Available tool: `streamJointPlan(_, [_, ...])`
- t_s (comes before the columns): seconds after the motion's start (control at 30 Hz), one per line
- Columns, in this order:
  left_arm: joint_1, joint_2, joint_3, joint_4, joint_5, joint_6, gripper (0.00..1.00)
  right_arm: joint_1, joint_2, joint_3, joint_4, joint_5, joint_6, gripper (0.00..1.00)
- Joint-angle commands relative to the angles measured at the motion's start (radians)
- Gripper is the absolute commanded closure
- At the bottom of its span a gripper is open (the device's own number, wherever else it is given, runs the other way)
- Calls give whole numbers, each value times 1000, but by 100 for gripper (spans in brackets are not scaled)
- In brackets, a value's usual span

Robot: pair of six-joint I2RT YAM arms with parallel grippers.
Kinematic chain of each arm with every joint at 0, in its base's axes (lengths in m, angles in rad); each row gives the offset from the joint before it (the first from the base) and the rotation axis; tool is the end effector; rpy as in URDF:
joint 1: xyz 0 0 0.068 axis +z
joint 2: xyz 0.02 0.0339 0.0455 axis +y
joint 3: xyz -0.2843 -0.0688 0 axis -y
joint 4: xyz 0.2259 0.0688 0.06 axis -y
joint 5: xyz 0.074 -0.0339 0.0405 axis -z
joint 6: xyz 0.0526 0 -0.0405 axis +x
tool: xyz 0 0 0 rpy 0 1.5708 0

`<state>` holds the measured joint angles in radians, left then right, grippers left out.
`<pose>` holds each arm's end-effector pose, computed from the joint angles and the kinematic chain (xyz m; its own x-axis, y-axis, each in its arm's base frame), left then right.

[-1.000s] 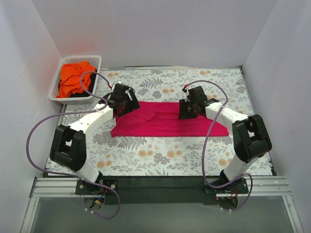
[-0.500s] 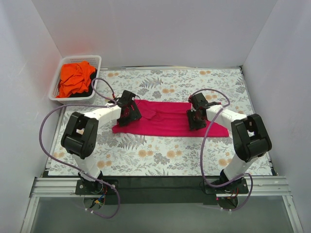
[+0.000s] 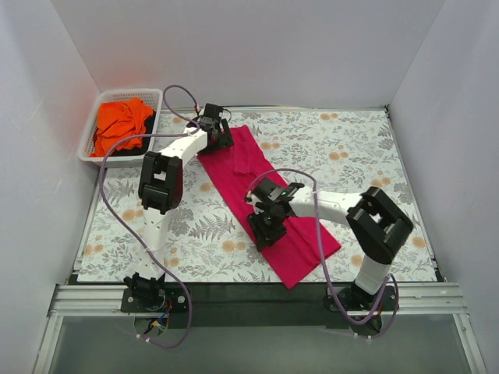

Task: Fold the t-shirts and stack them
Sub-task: Fold the tshirt

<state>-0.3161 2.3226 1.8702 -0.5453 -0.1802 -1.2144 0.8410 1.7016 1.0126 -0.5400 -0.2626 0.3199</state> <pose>0.4893 -0.1501 0.1707 -0.4787 -0.8135 -0.3303 -0.6739 0.5816 -0.4556 0.1975 0.2412 0.1805 -0.8409 -0.4845 -0.2413 -0.5408 0.7705 0.3376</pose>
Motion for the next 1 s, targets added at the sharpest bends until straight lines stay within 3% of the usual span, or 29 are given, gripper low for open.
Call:
streamJointPlan(0.0, [11,171,193,-57,-18,119,27,66,91,130,-72,-84,16,54])
streamJointPlan(0.1, [17,256,318,-35,-7,156,26,75,151,253,-71,-124,7,54])
streamJointPlan(0.27, [25,218,284,51,19,170,22,67,149,374,-83,-64,-8,54])
streamJointPlan(0.4, [25,10,91,198,31,158,22,20,63,304,-95,25,-41,55])
streamJointPlan(0.67, [-8,-308,-196,197,57,24,24,-181,-145,83,-112,54,-116,62])
streamJointPlan(0.97, [-55,-302,-342,193,48,-11,27,-201,-161,-37,-118,40,-130,65])
